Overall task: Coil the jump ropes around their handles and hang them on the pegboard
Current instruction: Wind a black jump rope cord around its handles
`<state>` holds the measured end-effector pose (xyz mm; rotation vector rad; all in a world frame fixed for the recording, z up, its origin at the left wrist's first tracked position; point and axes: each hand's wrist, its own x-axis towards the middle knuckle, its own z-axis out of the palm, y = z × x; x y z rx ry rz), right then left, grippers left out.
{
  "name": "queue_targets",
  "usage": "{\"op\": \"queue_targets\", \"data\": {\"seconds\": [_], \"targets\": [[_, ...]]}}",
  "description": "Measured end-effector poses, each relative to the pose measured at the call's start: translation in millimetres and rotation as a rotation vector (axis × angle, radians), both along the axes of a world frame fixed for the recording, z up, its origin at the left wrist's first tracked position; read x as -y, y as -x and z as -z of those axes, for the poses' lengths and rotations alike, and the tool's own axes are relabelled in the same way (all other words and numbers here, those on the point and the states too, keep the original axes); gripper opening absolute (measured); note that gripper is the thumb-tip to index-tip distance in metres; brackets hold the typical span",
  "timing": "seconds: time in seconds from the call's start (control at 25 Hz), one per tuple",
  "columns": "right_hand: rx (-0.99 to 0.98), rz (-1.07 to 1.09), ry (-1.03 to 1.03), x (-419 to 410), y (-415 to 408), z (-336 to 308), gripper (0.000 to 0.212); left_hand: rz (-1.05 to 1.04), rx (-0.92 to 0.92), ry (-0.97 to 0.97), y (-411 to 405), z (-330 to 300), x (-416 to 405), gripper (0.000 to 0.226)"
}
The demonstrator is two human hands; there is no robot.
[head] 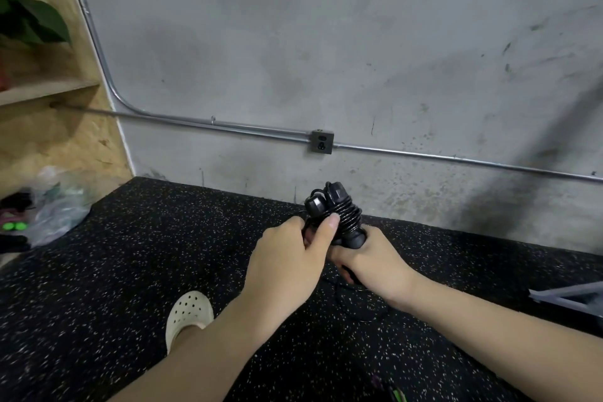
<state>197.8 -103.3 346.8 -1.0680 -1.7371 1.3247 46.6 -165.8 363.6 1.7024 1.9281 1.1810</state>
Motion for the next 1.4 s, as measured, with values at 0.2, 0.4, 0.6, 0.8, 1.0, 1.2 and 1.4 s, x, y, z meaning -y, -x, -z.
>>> {"op": "queue_targets", "data": {"seconds": [0.2, 0.4, 0.6, 0.8, 1.0, 1.2, 1.4], "targets": [[0.039, -0.039, -0.166, 0, 23, 5, 0.036, -0.062, 0.121, 0.001, 21, 4, -5, 0.056], [-0.142, -0.338, 0.035, -4, 18, 2, 0.048, 0.075, 0.164, 0.057, 46, 15, -9, 0.048], [-0.168, -0.316, 0.095, -2, 20, 4, 0.061, 0.195, 0.166, 0.068, 43, 17, -8, 0.047], [-0.292, -0.293, 0.277, -5, 10, -5, 0.070, 0.303, 0.067, 0.076, 33, 13, -4, 0.044], [-0.446, -0.423, 0.551, -7, -8, -12, 0.060, 0.302, -0.226, 0.084, 40, 10, -3, 0.032], [-0.401, -0.352, 0.486, -6, -20, -14, 0.057, 0.225, -0.521, 0.062, 15, -1, 2, 0.033], [-0.263, -0.226, 0.252, 1, -22, -14, 0.051, 0.145, -0.553, 0.017, 4, -10, 9, 0.029]]}}
